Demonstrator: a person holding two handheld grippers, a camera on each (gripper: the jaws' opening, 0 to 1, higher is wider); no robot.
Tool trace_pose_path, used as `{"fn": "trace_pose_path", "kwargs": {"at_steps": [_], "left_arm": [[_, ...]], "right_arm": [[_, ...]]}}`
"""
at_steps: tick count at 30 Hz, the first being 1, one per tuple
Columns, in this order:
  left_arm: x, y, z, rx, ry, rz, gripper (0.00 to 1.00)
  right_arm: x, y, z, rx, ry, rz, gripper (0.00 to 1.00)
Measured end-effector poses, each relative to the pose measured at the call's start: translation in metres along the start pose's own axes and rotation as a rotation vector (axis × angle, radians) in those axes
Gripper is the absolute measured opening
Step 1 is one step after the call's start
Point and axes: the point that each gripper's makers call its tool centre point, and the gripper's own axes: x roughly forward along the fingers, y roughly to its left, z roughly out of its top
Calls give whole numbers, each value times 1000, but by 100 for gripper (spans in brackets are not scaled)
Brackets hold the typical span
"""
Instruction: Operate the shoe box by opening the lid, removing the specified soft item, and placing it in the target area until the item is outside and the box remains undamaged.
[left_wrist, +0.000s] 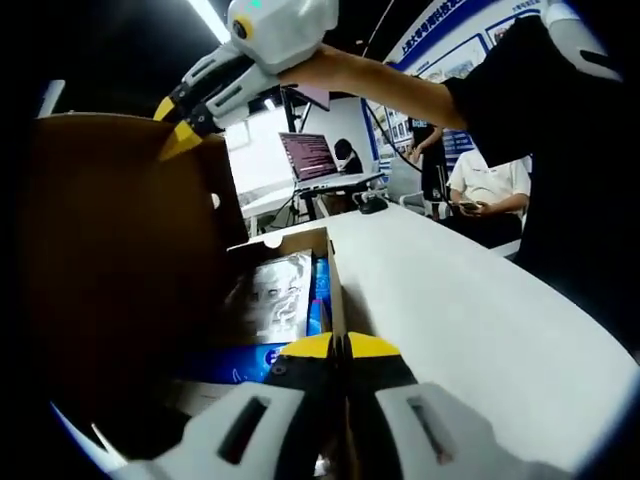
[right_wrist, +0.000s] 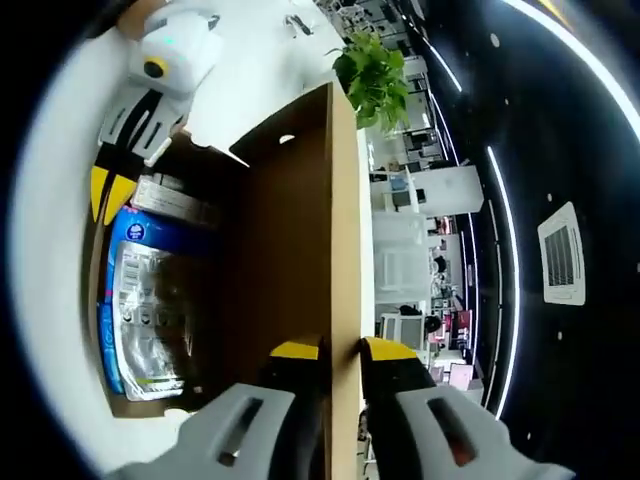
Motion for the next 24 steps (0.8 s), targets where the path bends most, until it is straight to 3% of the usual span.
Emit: {"fn": "trace_pose_path", "kwargs": {"at_steps": [9,24], "left_arm": [[-2,-3,3,6,-6,-3,3],[-2,-1,2,7,-10,-4,3]], "right_arm": [[11,-9,-2,-8,8,5,8],[38,-19,-10,50,8,173,8]]}}
